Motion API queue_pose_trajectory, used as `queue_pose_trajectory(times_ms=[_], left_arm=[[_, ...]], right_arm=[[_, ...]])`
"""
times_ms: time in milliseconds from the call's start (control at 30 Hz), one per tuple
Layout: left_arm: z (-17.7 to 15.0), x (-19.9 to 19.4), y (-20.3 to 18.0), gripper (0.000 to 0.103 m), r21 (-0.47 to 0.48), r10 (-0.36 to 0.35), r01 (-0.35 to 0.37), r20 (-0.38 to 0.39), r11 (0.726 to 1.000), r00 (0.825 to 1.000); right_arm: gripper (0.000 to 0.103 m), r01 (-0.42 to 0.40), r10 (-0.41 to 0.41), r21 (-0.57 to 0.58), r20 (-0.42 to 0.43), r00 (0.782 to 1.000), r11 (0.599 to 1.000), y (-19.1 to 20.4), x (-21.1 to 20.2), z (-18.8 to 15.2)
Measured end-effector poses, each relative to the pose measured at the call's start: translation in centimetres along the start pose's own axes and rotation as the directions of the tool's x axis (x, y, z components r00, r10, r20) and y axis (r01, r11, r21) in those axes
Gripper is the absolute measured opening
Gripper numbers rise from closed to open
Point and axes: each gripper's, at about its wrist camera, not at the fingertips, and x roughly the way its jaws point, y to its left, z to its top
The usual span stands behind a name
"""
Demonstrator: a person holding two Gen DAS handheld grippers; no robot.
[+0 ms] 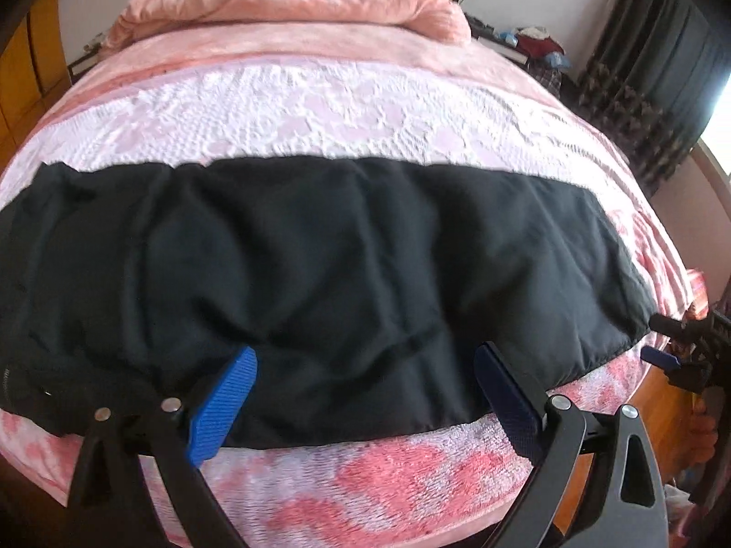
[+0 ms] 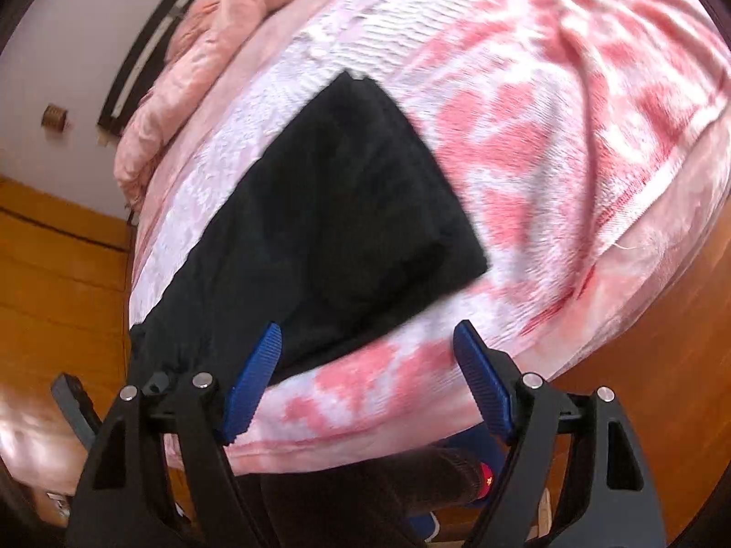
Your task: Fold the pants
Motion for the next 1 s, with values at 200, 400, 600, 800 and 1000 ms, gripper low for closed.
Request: queue_pose_trajectory(times_ms=[200, 400, 600, 800, 1000], left_arm=[[-1.0, 1.7, 0.4, 0.097, -0.006, 0.016, -0.017, -0.052, 1.0, 0.998], [-1.5, 2.1, 0.2, 0.097, 0.017, 0.034, -0.033, -0.054, 0.999, 0.998], [-1.5, 2.3, 0.3, 0.097, 0.021, 0.035, -0.034, -0.059, 0.999, 0.998], [-1.3, 2.0, 0.7, 0.097, 0.009, 0.02, -0.019, -0.06, 1.0, 0.998], [0.1, -1.4, 3.5, 0.097, -0.058, 0.061, -0.059, 0.033, 0.997, 0.998]], right_arm=[[0.069, -0.029, 0.029, 0.045, 0.005, 1.0, 0.999, -1.7, 1.3, 1.7], [0.05, -0.009, 0.009, 0.021, 0.03, 1.0, 1.0, -1.8, 1.5, 2.6], [0.03, 0.016, -0.011, -0.071, 0.066, 0.998, 0.997, 0.0, 0.2, 2.4], [0.023, 0.048, -0.026, -0.187, 0.118, 0.993, 0.981, 3.1, -0.4, 2.6], [0.013, -0.024, 0.038, -0.152, 0.087, 0.995, 0.988, 2.3, 0.0, 4.0]])
